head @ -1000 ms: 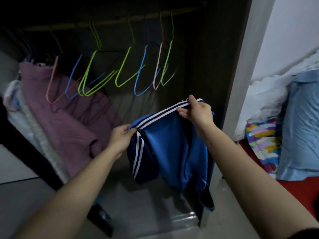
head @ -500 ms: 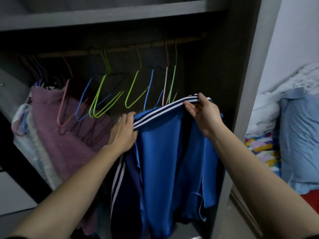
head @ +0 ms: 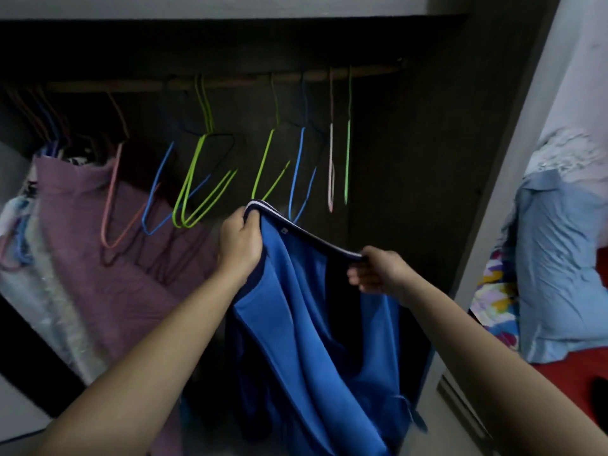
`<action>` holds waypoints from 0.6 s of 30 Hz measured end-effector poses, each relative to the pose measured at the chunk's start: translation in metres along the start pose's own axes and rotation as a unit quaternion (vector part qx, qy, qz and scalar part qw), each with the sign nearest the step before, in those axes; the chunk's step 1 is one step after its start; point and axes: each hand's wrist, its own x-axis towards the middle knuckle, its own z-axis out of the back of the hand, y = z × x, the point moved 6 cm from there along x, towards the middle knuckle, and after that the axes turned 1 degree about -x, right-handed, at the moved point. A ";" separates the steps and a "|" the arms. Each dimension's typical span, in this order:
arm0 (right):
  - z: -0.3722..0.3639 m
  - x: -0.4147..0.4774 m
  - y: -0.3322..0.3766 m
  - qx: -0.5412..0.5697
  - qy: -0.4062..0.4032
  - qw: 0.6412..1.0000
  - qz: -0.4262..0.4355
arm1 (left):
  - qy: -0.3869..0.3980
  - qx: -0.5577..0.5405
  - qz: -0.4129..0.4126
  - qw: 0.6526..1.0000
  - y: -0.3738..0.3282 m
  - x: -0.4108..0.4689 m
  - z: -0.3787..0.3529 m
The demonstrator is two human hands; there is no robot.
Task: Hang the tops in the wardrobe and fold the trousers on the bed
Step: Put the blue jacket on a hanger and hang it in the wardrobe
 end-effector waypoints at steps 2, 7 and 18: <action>0.005 -0.003 -0.002 -0.191 0.034 0.980 -0.051 | 0.012 -0.036 0.021 0.999 0.000 -0.002 -0.013; 0.029 0.008 0.071 -0.182 -0.124 0.965 0.142 | 0.075 0.031 -0.080 0.994 -0.008 -0.013 -0.034; -0.011 0.026 0.180 -0.096 -0.165 0.953 0.235 | 0.117 0.074 -0.113 0.984 0.009 -0.002 -0.032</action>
